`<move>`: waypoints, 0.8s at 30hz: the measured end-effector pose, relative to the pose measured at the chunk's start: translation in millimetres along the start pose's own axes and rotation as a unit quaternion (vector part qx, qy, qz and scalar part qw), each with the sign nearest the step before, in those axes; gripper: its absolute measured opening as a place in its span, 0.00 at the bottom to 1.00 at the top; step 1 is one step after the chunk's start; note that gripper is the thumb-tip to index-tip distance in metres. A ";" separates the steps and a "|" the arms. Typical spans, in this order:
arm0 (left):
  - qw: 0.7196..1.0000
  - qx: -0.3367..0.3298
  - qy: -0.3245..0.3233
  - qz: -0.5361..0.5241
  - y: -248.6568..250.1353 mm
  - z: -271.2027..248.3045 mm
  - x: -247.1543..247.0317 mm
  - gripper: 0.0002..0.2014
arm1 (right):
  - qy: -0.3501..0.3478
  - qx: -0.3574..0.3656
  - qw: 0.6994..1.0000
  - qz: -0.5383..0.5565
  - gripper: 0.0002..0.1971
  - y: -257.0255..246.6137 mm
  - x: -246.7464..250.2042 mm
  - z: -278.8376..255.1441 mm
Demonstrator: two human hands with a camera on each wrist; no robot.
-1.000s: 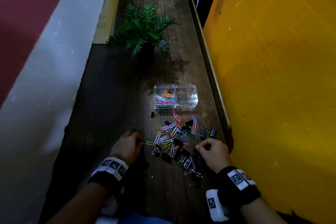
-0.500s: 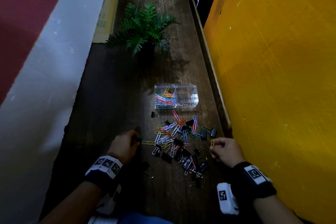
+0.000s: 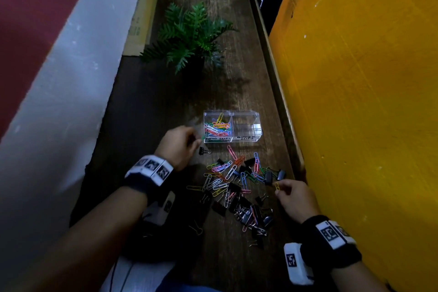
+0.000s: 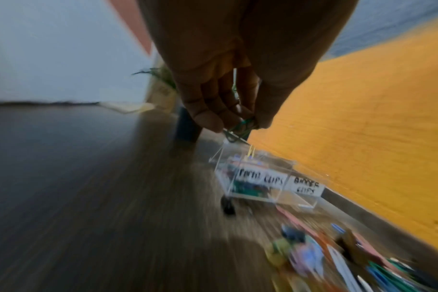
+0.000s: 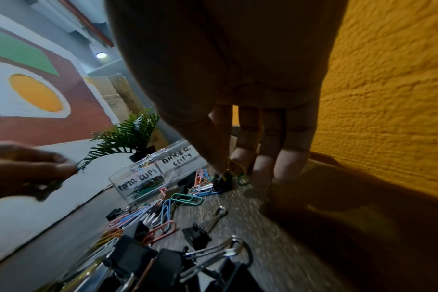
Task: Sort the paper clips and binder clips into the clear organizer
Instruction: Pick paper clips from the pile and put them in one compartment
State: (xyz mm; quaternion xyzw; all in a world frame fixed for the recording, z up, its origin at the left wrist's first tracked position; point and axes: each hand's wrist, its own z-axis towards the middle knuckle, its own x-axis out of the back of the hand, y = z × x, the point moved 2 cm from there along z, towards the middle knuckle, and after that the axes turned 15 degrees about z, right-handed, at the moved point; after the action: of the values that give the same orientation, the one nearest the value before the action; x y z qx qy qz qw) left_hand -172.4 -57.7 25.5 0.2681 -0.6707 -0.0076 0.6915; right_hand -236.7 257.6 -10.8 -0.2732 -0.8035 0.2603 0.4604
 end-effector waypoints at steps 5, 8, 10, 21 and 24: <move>0.995 -0.059 -0.023 0.082 26.8 57.0 9.4 0.09 | -0.033 0.054 0.998 0.025 0.11 -20.1 3.5 -6.0; 0.985 -0.102 -0.051 0.128 39.8 75.5 1.1 0.08 | -0.040 0.089 0.995 0.029 0.11 -33.6 1.8 -0.8; 0.976 -0.118 -0.079 0.166 45.4 81.0 -7.7 0.07 | -0.062 0.107 0.991 0.044 0.12 -48.9 -1.8 4.4; 0.998 0.049 0.034 -0.008 -7.8 16.1 -27.6 0.09 | -0.132 0.191 0.954 0.189 0.12 -176.2 -35.8 66.6; 0.997 0.080 0.009 -0.015 -27.0 -17.7 -42.2 0.07 | -0.139 0.176 0.945 0.237 0.12 -193.6 -58.6 83.8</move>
State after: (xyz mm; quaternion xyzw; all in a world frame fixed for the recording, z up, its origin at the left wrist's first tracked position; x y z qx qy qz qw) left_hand -150.6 -58.9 -23.0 0.3324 -0.6586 0.0386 0.6740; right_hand -324.1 65.4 47.0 -0.3316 -0.7126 0.5350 0.3099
